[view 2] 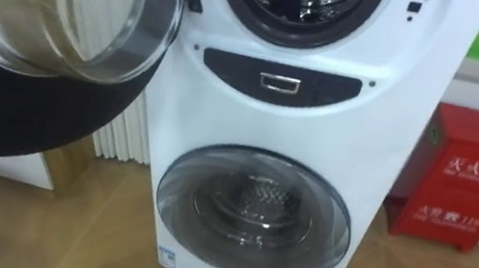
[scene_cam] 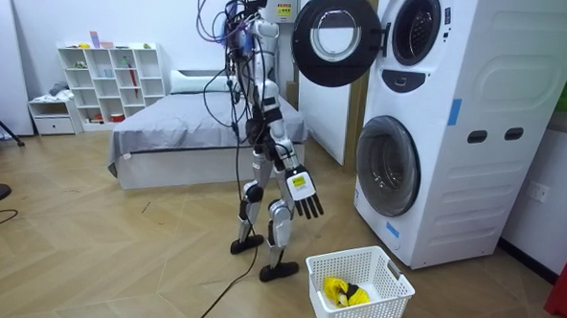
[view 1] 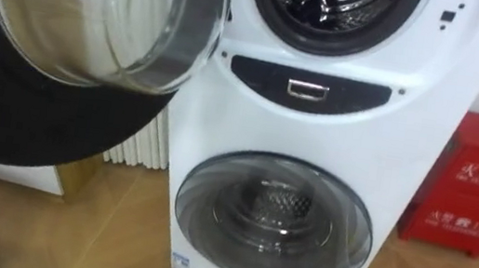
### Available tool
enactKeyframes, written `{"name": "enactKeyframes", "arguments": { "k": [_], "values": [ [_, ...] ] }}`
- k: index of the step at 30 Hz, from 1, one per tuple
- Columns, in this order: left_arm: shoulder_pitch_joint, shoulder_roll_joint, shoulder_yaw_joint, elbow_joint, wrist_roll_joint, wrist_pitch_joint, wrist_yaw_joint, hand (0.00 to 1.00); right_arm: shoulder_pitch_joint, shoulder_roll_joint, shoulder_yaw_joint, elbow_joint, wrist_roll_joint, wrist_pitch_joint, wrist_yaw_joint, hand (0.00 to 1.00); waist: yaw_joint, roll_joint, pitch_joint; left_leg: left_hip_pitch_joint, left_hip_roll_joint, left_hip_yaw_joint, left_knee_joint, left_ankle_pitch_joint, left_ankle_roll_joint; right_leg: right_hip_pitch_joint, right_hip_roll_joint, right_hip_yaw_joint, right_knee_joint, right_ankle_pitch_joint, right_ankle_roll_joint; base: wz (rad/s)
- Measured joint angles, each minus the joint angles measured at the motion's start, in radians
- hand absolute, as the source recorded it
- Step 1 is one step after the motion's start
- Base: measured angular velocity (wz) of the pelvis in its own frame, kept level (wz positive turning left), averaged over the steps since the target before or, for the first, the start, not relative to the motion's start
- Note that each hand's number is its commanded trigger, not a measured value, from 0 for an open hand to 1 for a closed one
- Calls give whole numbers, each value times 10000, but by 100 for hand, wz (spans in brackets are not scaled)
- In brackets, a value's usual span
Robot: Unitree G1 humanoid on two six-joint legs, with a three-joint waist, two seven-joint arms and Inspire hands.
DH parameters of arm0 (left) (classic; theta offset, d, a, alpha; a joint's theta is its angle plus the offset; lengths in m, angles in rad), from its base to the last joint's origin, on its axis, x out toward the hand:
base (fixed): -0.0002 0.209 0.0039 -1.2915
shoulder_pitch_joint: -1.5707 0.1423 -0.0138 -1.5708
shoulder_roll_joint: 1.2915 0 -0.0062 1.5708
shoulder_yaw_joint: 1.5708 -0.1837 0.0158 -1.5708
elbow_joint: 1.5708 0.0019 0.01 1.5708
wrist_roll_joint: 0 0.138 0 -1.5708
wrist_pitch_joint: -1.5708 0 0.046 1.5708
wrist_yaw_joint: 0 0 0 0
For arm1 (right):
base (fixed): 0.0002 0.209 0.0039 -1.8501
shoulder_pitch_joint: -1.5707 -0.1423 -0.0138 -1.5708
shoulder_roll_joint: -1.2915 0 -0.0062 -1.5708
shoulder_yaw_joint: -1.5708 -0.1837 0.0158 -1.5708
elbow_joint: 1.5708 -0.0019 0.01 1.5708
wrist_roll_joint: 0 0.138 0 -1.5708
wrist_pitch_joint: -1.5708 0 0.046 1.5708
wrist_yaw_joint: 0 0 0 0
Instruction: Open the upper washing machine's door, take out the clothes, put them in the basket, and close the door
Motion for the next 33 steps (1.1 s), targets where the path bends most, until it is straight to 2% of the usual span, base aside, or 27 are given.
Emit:
{"name": "enactKeyframes", "arguments": {
  "k": [1,3,5,7,9,11,15,17,22,23,24,26,29,31,33],
  "values": [
    [-94,73,58,-190,0,-40,67,0,27,-1,-13,-51,-112,0,-1,0,19,43,0,-7,0,-10,-7,0,0,-14,5,9,-9,0,0,-12],
    [-610,479,110,-472,-1,-109,139,0,154,-6,-69,-327,-397,21,11,0,136,194,-5,-17,4,-57,-16,0,0,-73,31,95,-19,0,0,-16],
    [-829,592,188,-1299,19,-111,299,0,266,-5,-70,-584,-540,17,17,0,169,267,18,-18,-2,-124,-15,0,0,-84,42,133,-16,-1,1,-6],
    [-1076,822,189,-1941,25,-123,373,0,351,-7,-71,-689,-670,24,33,0,214,301,14,-8,2,-128,-17,0,-1,-79,50,138,-7,-3,3,0],
    [-1223,1318,189,-2519,48,-127,434,0,351,-5,-204,-877,-859,25,143,0,163,318,2,-11,8,-123,-21,1,-1,-84,61,162,-29,-4,4,-4],
    [-1310,1584,189,-2963,55,-125,592,0,317,-9,-379,-915,-980,57,199,0,152,380,17,-18,8,-126,-22,1,-1,-85,59,162,-33,-4,3,2],
    [-1633,1952,38,-4100,619,-109,894,0,412,-22,-359,-868,-1161,142,323,0,145,347,18,-11,7,-181,-21,1,-1,-64,60,154,-12,-3,1,4],
    [-1866,2049,-26,-4402,681,-69,890,0,351,-23,-348,-867,-1258,157,380,0,146,314,13,-13,1,-157,-20,1,-1,-77,65,167,-7,0,-4,0],
    [-2668,2053,-494,-5764,972,102,690,0,199,-22,-297,-860,-1565,496,824,0,81,243,35,-50,-1,-218,-12,0,-1,-96,69,153,-7,3,-12,1],
    [-2976,2075,-727,-5870,1043,103,671,0,132,-38,-183,-873,-1735,559,861,0,17,193,25,-46,-1,-225,-5,0,-1,-76,70,150,2,5,-15,4],
    [-3119,2104,-994,-6054,1042,142,672,0,39,-41,48,-872,-1762,572,872,0,-157,202,49,-45,-1,-263,-5,0,-1,-52,66,109,-9,5,-16,5],
    [-3150,2092,-1128,-6274,1035,265,660,0,2,7,257,-854,-1903,582,911,0,-288,183,62,-37,3,-287,5,1,-1,-54,64,81,8,5,-16,9],
    [-3150,2089,-1407,-6883,1020,395,722,0,-167,13,454,-850,-2112,645,974,0,-288,64,78,-105,-27,-367,52,15,24,-99,3,-19,22,2,-9,9],
    [-3153,2073,-1587,-7303,1037,398,644,0,-329,14,468,-701,-2112,648,991,0,-308,-21,130,-104,-38,-366,58,23,36,-146,-19,-32,-5,-4,1,6],
    [-3149,1902,-1901,-7894,1372,399,419,0,-544,15,674,-630,-2085,657,1109,0,-328,-158,133,-114,-39,-393,65,30,49,-72,-36,-77,-73,4,13,7]
  ]
}}
